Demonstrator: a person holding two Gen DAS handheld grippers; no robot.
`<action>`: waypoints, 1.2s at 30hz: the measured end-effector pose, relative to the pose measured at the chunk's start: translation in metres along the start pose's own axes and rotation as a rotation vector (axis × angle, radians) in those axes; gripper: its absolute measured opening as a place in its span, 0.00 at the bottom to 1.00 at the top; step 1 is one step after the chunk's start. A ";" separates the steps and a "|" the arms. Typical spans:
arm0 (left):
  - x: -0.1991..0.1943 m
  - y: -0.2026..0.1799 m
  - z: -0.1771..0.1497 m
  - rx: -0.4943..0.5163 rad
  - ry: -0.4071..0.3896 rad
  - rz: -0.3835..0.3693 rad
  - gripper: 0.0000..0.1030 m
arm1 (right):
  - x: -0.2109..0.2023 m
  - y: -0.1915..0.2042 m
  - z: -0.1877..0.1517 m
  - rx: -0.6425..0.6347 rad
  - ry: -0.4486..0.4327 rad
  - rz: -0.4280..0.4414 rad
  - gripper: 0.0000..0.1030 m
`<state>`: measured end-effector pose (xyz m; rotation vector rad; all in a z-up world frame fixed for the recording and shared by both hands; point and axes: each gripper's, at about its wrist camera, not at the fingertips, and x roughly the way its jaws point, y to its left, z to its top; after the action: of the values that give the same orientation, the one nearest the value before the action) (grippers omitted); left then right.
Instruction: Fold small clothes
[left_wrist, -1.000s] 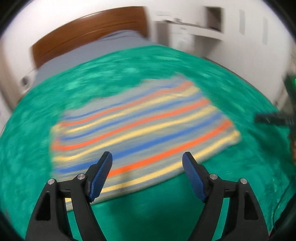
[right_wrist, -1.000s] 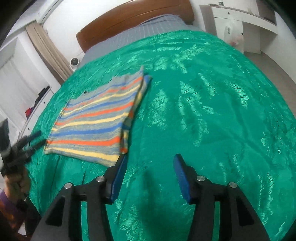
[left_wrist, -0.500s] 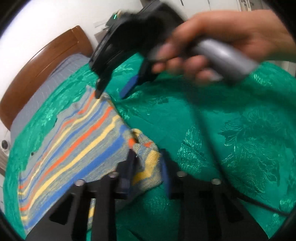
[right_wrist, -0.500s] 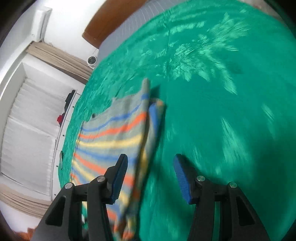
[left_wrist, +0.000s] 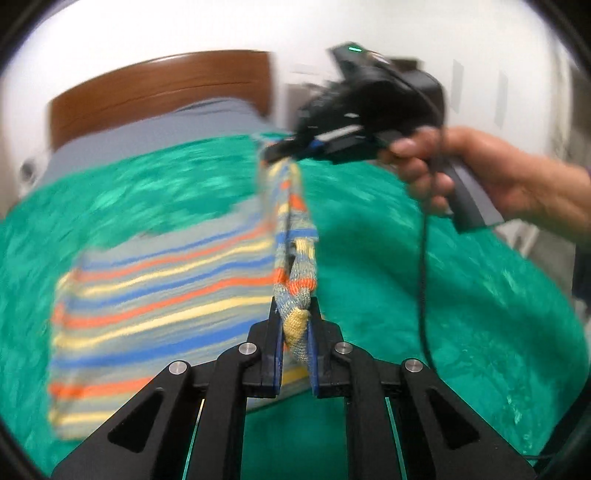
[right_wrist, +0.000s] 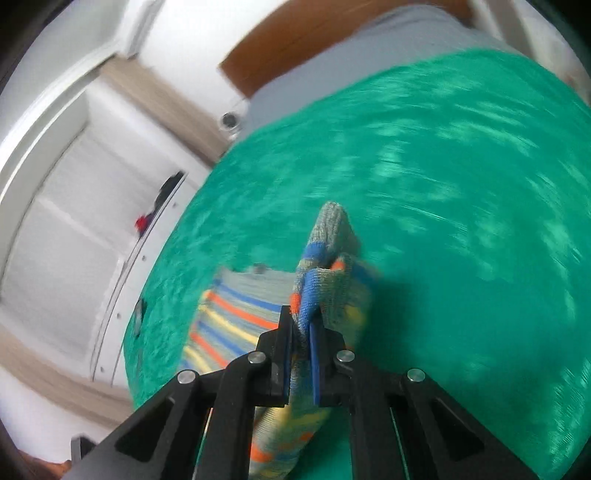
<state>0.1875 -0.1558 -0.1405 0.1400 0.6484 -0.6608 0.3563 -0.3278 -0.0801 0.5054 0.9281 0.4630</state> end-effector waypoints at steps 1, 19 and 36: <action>-0.012 0.024 -0.005 -0.068 0.004 0.019 0.09 | 0.014 0.017 0.005 -0.030 0.017 0.006 0.08; -0.068 0.166 -0.084 -0.449 0.096 0.221 0.70 | 0.255 0.167 -0.025 -0.101 0.223 0.108 0.22; -0.062 0.204 -0.050 -0.474 0.141 0.237 0.81 | 0.117 0.138 -0.155 -0.382 0.262 -0.133 0.23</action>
<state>0.2484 0.0536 -0.1592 -0.1769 0.8924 -0.2581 0.2655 -0.1196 -0.1497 0.0348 1.0855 0.5785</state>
